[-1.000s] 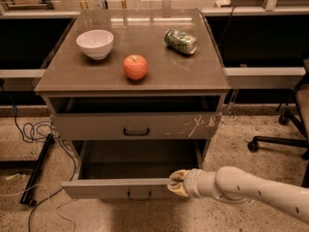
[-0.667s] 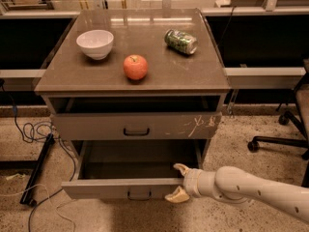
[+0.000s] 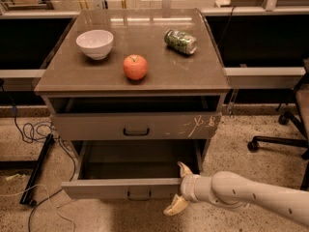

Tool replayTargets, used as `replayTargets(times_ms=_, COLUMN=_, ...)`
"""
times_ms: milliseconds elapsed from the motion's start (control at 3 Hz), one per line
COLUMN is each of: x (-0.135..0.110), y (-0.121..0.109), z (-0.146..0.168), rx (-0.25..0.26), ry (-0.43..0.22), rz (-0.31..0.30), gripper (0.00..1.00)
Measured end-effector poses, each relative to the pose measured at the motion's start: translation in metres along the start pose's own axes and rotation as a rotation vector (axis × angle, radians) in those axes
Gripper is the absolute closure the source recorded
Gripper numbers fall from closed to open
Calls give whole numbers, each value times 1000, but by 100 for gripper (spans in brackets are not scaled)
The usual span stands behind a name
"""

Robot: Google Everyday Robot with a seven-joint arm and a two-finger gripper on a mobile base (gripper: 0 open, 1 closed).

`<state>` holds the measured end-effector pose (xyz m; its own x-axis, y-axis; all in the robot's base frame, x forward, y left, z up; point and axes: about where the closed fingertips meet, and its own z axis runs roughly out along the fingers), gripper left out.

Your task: Open middle drawer

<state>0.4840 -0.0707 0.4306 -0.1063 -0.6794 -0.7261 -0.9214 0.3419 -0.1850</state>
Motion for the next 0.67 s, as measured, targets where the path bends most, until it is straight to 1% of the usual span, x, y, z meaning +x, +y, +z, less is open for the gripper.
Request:
replayTargets(times_ms=333, x=1, y=1, z=1, rx=-2, ry=-1, rz=2, gripper=0)
replayTargets(times_ms=667, x=1, y=1, z=1, rx=-2, ry=-1, rz=2, gripper=15)
